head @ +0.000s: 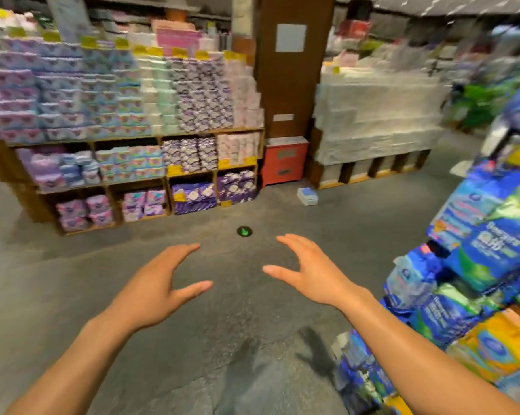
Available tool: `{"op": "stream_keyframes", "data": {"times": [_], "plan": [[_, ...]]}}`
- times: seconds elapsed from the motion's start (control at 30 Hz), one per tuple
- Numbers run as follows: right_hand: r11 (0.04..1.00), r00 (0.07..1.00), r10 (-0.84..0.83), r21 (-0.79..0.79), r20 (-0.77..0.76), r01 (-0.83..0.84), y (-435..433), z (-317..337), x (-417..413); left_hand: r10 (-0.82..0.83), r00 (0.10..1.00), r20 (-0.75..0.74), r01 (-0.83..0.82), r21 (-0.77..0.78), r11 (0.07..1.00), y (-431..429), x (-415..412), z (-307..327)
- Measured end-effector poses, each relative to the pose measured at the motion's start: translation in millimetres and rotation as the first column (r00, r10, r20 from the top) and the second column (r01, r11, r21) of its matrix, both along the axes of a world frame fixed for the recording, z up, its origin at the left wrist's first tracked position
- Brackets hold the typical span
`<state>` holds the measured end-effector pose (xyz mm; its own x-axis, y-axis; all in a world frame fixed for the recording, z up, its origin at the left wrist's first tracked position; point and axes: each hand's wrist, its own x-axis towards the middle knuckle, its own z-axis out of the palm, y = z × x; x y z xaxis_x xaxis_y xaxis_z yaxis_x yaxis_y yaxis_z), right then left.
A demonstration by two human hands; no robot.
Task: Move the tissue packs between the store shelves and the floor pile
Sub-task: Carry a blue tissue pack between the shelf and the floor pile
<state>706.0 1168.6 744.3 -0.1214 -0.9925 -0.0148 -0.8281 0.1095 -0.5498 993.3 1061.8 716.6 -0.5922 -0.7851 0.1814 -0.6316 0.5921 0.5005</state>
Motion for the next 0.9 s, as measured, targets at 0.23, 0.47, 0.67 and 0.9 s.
{"op": "stream_keyframes", "data": {"times": [0.23,0.47,0.67,0.9], "plan": [[0.942,0.943,-0.332,-0.034,0.039,0.333,-78,13,-134,-0.297,0.955,0.018,0.296,0.033,0.955,-148,-175,9],[0.885,0.87,-0.454,-0.019,0.189,0.466,-189,-13,-241,-0.429,0.903,0.034,0.424,0.091,0.901,-259,-312,-8],[0.88,0.841,-0.457,0.006,0.29,0.476,-335,-35,-337,-0.376,0.926,0.037,0.367,0.148,0.918,-376,-404,-28],[0.921,0.898,-0.389,0.102,0.208,0.376,-487,-28,-436,-0.233,0.972,0.029,0.226,0.145,0.963,-515,-486,-27]]}}
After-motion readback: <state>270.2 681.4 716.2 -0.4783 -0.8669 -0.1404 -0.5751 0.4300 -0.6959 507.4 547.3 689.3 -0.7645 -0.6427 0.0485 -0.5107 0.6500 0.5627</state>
